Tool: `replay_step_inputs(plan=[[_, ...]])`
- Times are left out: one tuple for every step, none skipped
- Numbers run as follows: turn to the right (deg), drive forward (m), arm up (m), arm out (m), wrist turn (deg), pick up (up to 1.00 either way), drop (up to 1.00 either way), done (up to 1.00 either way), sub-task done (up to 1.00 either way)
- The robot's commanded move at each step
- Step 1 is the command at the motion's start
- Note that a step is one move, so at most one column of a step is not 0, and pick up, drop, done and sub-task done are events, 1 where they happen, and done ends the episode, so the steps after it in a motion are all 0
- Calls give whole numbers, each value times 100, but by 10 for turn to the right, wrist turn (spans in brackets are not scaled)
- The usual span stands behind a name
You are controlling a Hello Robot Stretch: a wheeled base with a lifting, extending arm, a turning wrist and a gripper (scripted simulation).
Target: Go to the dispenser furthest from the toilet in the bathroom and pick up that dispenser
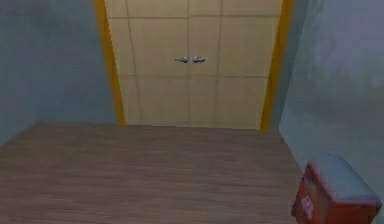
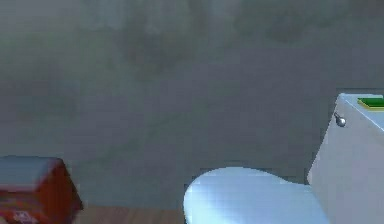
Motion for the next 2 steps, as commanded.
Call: replay_step_inputs(plan=[[450, 0, 0, 0, 0, 0, 0, 0, 0], [450, 0, 0, 0, 0, 0, 0, 0, 0]])
